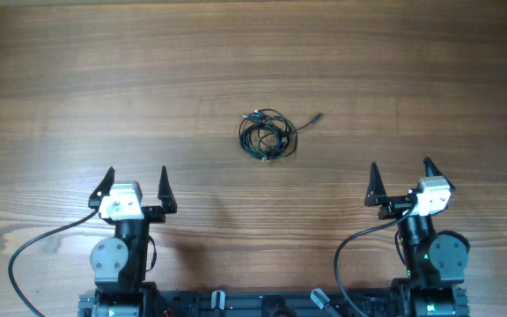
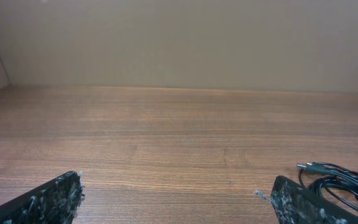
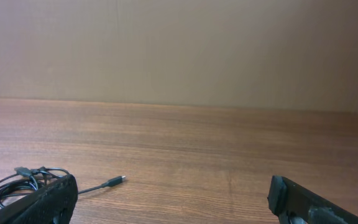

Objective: Untangle cables

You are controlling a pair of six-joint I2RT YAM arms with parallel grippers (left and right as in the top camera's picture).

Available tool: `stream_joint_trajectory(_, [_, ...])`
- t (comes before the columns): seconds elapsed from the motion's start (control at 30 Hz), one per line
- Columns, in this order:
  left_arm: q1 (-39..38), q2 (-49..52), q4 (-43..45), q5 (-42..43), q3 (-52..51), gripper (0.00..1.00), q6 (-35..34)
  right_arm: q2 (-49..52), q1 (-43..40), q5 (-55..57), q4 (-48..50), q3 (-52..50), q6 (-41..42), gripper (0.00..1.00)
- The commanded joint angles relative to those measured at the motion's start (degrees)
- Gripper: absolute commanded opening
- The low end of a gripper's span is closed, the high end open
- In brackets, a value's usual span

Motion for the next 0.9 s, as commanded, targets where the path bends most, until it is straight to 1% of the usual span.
stream_joint_trajectory(0.0, [0.46, -0.52, 0.02, 0.74, -0.28, 1.0, 1.11, -0.46, -0.26, 0.33, 0.2, -0.09, 0.7, 1.0])
stream_joint_trajectory(0.1, [0.46, -0.52, 1.18, 0.11, -0.28, 1.0, 1.27, -0.46, -0.26, 0.33, 0.2, -0.09, 0.72, 1.0])
stream_joint_trajectory(0.17, [0.42, -0.52, 4.26, 2.62, -0.28, 1.0, 1.09, -0.46, -0.26, 0.33, 0.2, -0.09, 0.7, 1.0])
stream_joint_trajectory(0.3, [0.42, -0.52, 15.54, 7.67, -0.28, 1.0, 1.09, -0.46, -0.26, 0.33, 0.2, -0.09, 0.7, 1.0])
stream_joint_trajectory(0.33, [0.42, -0.52, 17.44, 8.0, -0.28, 1.0, 1.07, -0.46, -0.26, 0.33, 0.2, -0.09, 0.7, 1.0])
stream_joint_trajectory(0.43, [0.42, -0.17, 28.35, 6.93, -0.26, 1.0, 1.05, -0.46, -0.26, 0.33, 0.2, -0.09, 0.7, 1.0])
stream_joint_trajectory(0.5, [0.42, 0.81, 32.28, 6.34, 0.15, 1.0, 0.52, -0.46, -0.26, 0.33, 0.2, -0.09, 0.7, 1.0])
stream_joint_trajectory(0.53, [0.42, 2.12, 32.0, 4.22, 1.38, 1.0, -1.9, -0.46, -0.26, 0.33, 0.2, -0.09, 0.7, 1.0])
stream_joint_trajectory(0.57, [0.42, 3.85, 31.5, 3.45, 2.6, 1.0, -2.38, -0.46, -0.26, 0.33, 0.2, -0.09, 0.7, 1.0])
stream_joint_trajectory(0.67, [0.46, 14.84, 31.21, 3.54, 8.74, 1.0, -2.34, -0.46, -0.26, 0.33, 0.2, -0.09, 0.68, 1.0])
stream_joint_trajectory(0.73, [0.46, 23.74, 28.85, 3.85, 14.64, 1.0, -2.34, -0.46, -0.26, 0.33, 0.2, -0.09, 0.7, 1.0])
stream_joint_trajectory(0.77, [0.46, 29.94, 25.09, 5.05, 19.69, 1.0, -2.29, -0.46, -0.26, 0.33, 0.2, -0.09, 0.72, 1.0])
stream_joint_trajectory(0.83, [0.46, 37.79, 18.8, 7.21, 27.08, 1.0, -2.27, -0.46, -0.26, 0.33, 0.2, -0.09, 0.7, 1.0])
stream_joint_trajectory(0.87, [0.46, 42.07, 13.14, 9.62, 32.04, 1.0, -2.12, -0.46, -0.26, 0.33, 0.2, -0.09, 0.7, 1.0])
